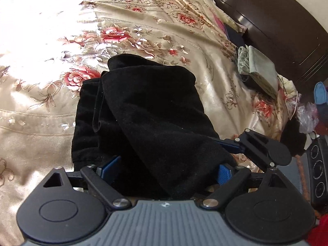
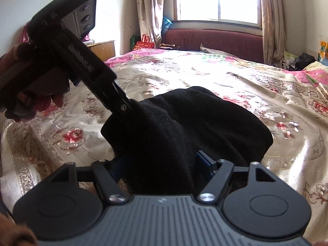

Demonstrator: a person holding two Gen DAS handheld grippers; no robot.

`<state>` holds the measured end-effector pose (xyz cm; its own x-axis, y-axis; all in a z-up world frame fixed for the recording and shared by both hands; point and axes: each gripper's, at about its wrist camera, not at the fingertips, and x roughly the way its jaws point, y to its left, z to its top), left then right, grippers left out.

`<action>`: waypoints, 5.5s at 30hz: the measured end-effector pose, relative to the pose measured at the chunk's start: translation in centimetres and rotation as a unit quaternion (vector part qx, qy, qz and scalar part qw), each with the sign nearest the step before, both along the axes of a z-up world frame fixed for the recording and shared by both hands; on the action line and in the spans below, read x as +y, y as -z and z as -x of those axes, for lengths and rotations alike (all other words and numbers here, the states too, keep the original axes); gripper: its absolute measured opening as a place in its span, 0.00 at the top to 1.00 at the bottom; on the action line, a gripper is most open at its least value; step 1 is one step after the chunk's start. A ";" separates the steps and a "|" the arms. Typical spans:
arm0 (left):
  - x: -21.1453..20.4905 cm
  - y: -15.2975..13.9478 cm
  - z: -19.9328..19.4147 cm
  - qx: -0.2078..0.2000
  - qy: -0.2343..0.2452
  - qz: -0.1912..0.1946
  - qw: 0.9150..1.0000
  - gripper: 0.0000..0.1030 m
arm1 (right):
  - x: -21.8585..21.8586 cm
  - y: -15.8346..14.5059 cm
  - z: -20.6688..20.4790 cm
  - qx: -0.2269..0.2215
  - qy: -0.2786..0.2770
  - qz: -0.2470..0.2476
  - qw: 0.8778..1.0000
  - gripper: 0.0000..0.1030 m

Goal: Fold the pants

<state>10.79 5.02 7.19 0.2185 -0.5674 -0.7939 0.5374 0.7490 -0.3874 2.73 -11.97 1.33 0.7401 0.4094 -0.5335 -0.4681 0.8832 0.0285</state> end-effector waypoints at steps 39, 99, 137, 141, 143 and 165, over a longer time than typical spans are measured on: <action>-2.9 -4.5 -4.4 -0.114 -0.024 -0.044 0.992 0.63 | 0.5 -4.7 -3.7 0.013 0.030 -0.066 0.997 0.78; 2.7 1.9 -1.8 -0.088 -0.184 0.031 0.978 0.16 | 0.9 -2.8 -0.6 -0.058 -0.102 0.135 0.984 0.24; -0.2 -0.3 -10.6 -0.037 -0.121 0.049 0.991 0.69 | -1.9 -7.0 -7.7 0.108 -0.032 -0.143 0.983 0.85; 3.0 -1.1 -10.0 -0.064 -0.146 0.058 0.986 0.69 | 1.3 -7.8 -8.7 0.079 -0.063 -0.167 0.981 0.86; 4.0 1.1 -10.5 -0.052 -0.161 0.038 0.985 0.68 | 3.9 -5.5 -9.9 0.097 -0.075 -0.154 0.981 0.87; 0.3 4.1 -6.3 -0.149 -0.151 -0.140 0.967 0.50 | -1.5 0.3 -12.9 0.136 0.112 -0.098 0.980 0.54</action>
